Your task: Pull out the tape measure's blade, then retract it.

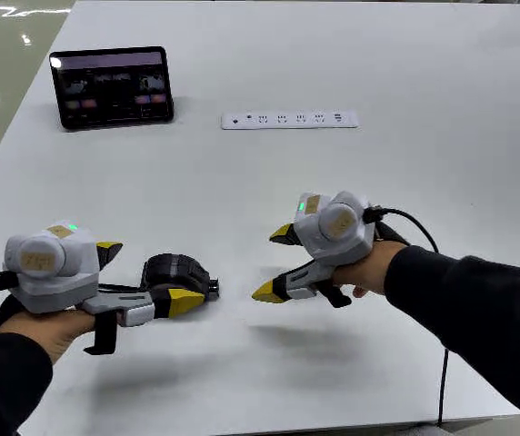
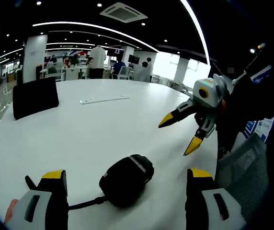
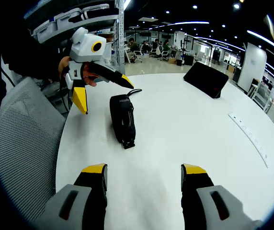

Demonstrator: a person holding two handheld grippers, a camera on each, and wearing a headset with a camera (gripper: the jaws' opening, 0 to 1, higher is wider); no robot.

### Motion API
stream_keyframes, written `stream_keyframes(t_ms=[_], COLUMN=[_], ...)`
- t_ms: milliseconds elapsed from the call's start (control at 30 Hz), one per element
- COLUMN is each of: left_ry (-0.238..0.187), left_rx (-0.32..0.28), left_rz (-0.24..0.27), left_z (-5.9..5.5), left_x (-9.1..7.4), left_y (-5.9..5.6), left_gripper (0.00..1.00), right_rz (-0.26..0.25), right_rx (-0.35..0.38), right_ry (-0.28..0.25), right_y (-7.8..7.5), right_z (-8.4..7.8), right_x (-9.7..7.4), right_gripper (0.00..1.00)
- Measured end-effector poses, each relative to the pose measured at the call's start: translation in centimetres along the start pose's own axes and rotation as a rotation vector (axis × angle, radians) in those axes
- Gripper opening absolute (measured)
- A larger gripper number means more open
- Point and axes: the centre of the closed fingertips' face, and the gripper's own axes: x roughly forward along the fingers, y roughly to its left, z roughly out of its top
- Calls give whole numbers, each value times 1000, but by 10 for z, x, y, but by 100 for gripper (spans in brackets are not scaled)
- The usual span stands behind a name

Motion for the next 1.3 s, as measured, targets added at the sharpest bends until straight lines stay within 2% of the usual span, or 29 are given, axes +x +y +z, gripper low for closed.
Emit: stream_keyframes(t_ms=[167, 433, 500, 567, 667, 800, 933, 1133, 1300], left_ry=[-4, -36, -69, -65, -45, -37, -40, -30, -20], left_rx=[-1, -12, -32, -11, 14, -17, -13, 5, 20], left_rz=[3, 34, 27, 38, 52, 51, 74, 80, 86], left_z=[0, 8, 14, 13, 9, 4, -2, -8, -12], left_x=[-15, -46, -53, -60, -68, -79, -88, -100, -110], left_y=[10, 27, 28, 31, 36, 38, 41, 40, 39], left_gripper=[100, 100, 100, 100, 100, 97, 98, 100, 100], right_rz=[-48, -117, -132, -150, -172, -191, -220, -261, -270], right_rx=[17, 46, 54, 64, 87, 124, 147, 175, 198], right_ry=[-22, -44, -46, -51, -50, -42, -33, -17, -17], right_y=[-7, -10, -10, -9, -9, -6, -7, -11, -8], right_z=[-9, -23, -28, -33, -43, -60, -74, -95, -106], right_x=[-23, -64, -72, -83, -95, -112, -129, -150, -163], right_gripper=[62, 72, 73, 74, 76, 82, 85, 90, 96])
